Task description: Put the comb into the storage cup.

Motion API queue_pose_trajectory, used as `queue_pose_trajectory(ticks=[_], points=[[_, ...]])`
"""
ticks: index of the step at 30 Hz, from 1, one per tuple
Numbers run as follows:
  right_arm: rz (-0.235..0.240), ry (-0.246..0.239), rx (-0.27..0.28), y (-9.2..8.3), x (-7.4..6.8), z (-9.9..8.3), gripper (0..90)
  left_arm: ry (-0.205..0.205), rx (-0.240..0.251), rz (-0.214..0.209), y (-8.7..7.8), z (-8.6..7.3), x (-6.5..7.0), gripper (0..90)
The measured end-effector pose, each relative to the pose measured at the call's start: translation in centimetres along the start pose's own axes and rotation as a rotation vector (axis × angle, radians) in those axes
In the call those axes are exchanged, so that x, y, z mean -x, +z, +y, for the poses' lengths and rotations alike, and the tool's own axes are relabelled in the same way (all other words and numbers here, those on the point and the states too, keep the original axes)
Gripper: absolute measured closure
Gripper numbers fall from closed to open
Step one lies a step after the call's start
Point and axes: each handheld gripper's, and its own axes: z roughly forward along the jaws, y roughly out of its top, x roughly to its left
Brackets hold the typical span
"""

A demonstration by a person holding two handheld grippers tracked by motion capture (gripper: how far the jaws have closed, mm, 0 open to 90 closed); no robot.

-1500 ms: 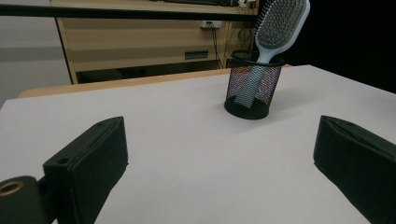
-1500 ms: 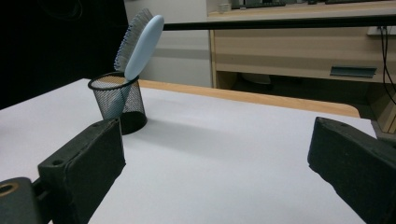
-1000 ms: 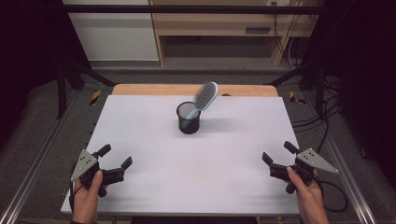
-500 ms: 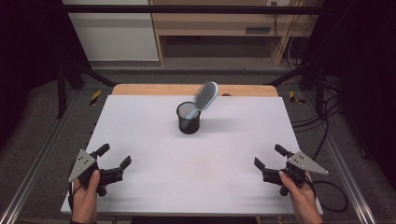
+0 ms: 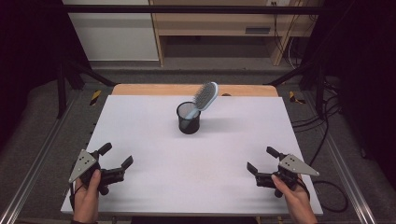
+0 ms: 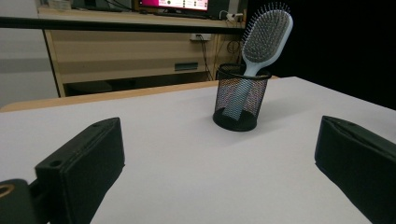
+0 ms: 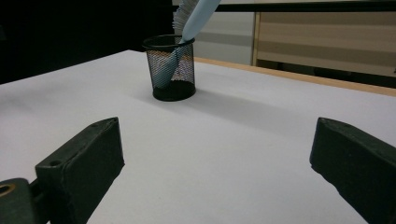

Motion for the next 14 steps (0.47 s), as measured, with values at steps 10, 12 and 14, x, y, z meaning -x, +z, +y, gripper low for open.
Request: queue_pose_trajectory(ticks=[10, 12, 14], points=[[0.018, -0.003, -0.004, 0.74, -0.22, 0.00, 2.9, 0.027, -0.004, -0.033, 0.55, -0.04, 0.62, 1.6], [0.021, -0.003, -0.016, 0.90, -0.33, -0.09, 3.0, 0.032, -0.009, -0.036, 0.69, -0.10, 0.75, 1.6], [0.018, -0.005, -0.026, 1.06, -0.40, -0.14, 3.0, 0.033, -0.016, -0.037, 0.83, -0.17, 0.82, 1.6]])
